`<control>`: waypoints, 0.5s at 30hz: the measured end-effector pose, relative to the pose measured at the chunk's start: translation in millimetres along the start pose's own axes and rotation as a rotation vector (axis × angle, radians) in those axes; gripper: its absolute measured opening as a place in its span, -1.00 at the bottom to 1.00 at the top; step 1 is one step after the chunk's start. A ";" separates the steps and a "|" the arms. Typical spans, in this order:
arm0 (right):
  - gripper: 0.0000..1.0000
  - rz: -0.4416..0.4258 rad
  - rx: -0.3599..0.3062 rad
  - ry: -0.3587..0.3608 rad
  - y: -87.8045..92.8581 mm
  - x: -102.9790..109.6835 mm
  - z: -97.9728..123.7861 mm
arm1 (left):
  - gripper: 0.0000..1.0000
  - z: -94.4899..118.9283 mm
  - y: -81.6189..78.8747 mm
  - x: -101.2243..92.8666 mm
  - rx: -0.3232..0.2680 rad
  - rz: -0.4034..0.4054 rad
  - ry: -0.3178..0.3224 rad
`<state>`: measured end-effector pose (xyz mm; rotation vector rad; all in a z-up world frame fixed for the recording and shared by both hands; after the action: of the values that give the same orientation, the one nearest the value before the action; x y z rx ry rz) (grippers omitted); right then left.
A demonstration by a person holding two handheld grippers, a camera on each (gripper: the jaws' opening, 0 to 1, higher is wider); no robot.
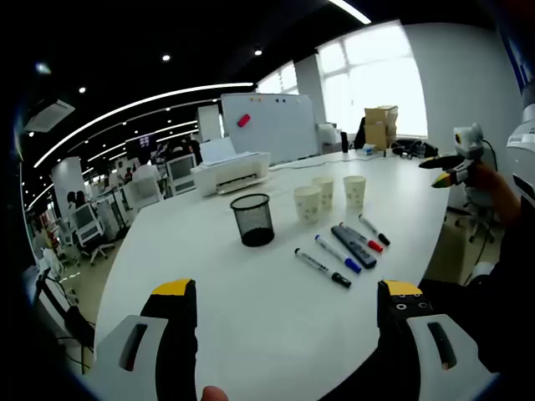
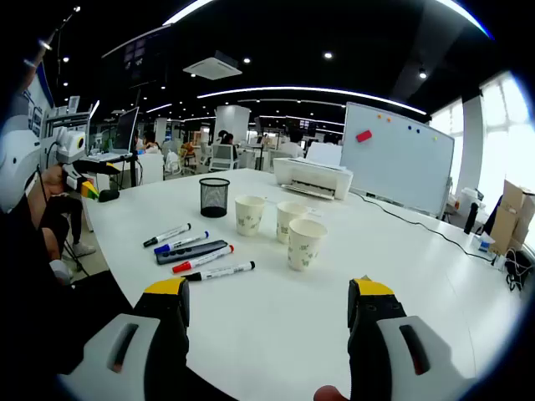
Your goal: Place the scattered laser pointers and whiteboard markers into the pen holder and stack the scattered paper cups together
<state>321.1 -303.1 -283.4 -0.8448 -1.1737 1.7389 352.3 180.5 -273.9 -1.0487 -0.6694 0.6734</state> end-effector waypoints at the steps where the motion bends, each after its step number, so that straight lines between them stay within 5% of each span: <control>1: 0.45 0.000 0.000 0.004 0.3 -0.4 0.6 | 0.82 -0.1 -0.2 -0.3 -0.001 -0.001 0.001; 15: 0.45 -0.013 -0.001 0.013 3.4 -1.9 3.8 | 0.82 -0.9 -1.3 -1.4 -0.005 -0.002 0.005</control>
<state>317.7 -306.8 -285.2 -0.8466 -1.1690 1.7203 352.3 178.5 -273.2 -1.0543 -0.6682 0.6680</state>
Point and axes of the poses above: the point that each gripper's makers call its tool centre point, and the gripper's own axes: z roughly backward along the fingers, x roughly to its left, y roughly out of its underside, the point moved 9 cm from there along z, roughly backward along the fingers, and after that the axes turned 3 degrees about -z, right-handed, at the moved point
